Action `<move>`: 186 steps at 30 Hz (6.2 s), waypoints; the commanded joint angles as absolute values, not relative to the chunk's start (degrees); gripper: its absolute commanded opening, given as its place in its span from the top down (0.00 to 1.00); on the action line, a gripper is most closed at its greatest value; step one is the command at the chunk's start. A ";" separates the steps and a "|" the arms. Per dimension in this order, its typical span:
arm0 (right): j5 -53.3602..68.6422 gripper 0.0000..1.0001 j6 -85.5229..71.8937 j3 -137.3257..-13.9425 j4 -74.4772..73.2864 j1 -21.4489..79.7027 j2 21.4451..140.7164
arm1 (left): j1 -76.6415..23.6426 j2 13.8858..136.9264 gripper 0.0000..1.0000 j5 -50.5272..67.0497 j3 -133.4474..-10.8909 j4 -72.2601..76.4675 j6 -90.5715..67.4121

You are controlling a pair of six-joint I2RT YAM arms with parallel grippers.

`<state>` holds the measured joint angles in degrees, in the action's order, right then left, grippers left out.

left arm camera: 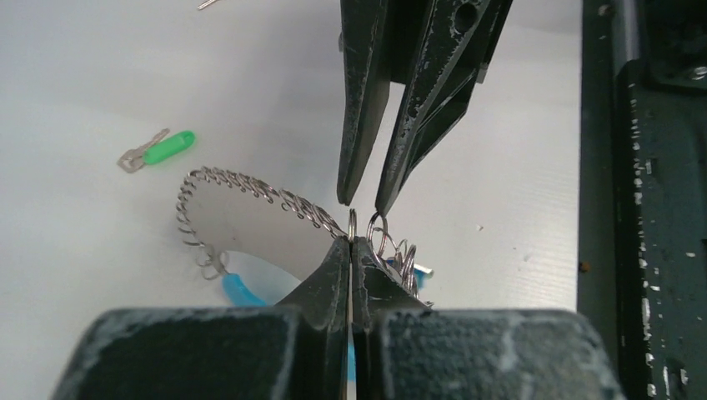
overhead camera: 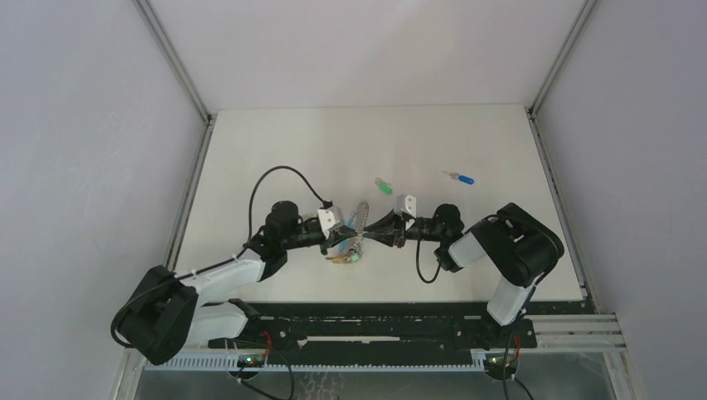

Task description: Put the keys on the keyring

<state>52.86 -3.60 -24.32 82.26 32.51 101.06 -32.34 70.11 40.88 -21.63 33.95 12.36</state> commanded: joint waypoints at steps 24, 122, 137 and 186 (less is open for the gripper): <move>52.88 0.78 0.83 -20.84 81.62 28.07 91.60 | -48.22 74.40 1.00 4.09 -59.82 -32.05 26.88; 54.38 0.72 4.40 -29.33 83.32 31.95 98.99 | -48.08 73.73 1.00 5.69 -58.77 -25.75 25.48; 60.20 0.74 3.34 -32.44 83.32 32.62 103.62 | -48.08 73.47 1.00 5.89 -59.33 -26.78 26.06; 61.63 1.00 -3.86 -34.38 85.43 33.55 105.38 | -40.61 51.98 0.72 16.05 -15.35 32.90 11.11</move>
<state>61.82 -2.39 -33.45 82.08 33.41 105.89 -43.44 54.70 8.49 -21.80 10.02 15.79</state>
